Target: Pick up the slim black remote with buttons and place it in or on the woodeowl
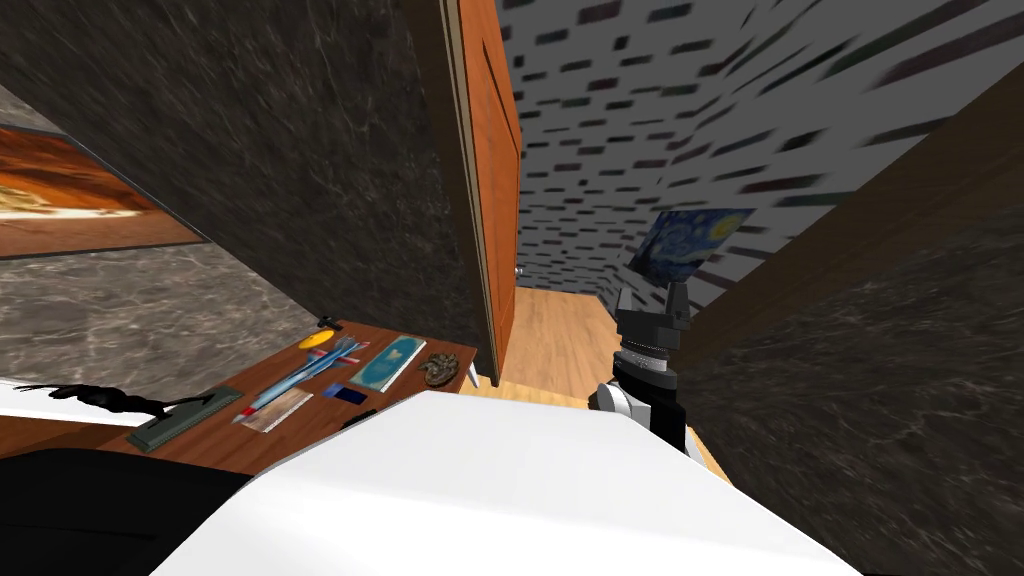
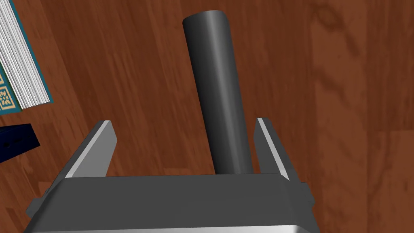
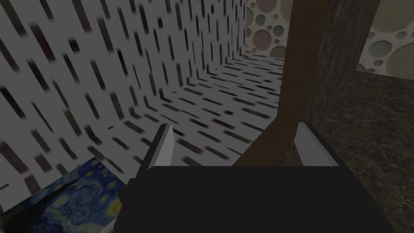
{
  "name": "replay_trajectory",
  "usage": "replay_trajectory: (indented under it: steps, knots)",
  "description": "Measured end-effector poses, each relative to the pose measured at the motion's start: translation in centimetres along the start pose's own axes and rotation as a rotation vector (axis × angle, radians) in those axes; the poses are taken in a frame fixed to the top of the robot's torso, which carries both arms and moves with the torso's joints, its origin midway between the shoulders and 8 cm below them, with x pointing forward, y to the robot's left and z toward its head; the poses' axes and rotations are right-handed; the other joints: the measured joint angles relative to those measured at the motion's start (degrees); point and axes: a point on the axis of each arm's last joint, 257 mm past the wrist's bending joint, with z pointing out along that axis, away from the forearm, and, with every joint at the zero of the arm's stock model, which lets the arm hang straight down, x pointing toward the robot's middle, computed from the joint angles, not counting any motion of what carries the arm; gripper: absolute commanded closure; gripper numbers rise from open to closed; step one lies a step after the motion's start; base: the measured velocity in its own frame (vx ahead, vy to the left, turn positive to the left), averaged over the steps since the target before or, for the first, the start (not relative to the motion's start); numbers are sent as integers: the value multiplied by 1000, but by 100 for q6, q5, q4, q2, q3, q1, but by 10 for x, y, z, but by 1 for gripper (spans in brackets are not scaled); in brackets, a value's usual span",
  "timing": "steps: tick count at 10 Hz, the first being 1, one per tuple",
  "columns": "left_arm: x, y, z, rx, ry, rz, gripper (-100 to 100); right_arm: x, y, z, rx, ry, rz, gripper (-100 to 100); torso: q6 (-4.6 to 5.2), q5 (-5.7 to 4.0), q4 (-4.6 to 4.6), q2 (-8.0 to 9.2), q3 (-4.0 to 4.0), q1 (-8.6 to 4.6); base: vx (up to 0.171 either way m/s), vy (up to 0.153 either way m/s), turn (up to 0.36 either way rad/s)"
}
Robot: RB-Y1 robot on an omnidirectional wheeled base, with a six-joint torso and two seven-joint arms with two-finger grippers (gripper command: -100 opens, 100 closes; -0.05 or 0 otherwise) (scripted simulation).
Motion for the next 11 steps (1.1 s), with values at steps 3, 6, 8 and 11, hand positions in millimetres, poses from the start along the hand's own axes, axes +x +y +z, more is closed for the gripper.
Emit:
replay_trajectory:
  steps: [3,6,8,11]
  knots:
    - [-21,13,0,-44,-50,-34,-100,0,0,0,0,0,0,0,-1,0,1,3,2,2,62,8,-79]
    - [-58,31,-4,-134,-142,-122,-100,0,0,0,0,0,0,0,2,2,-4,-24,-13,6,122,19,-137]
    - [-93,57,-14,-198,-220,-173,-100,0,0,0,0,0,0,0,0,1,-5,-22,-13,4,94,23,-62]
    - [-117,67,-23,-246,-277,-232,-100,0,0,0,0,0,0,0,-1,1,-1,-3,-2,4,60,18,-58]
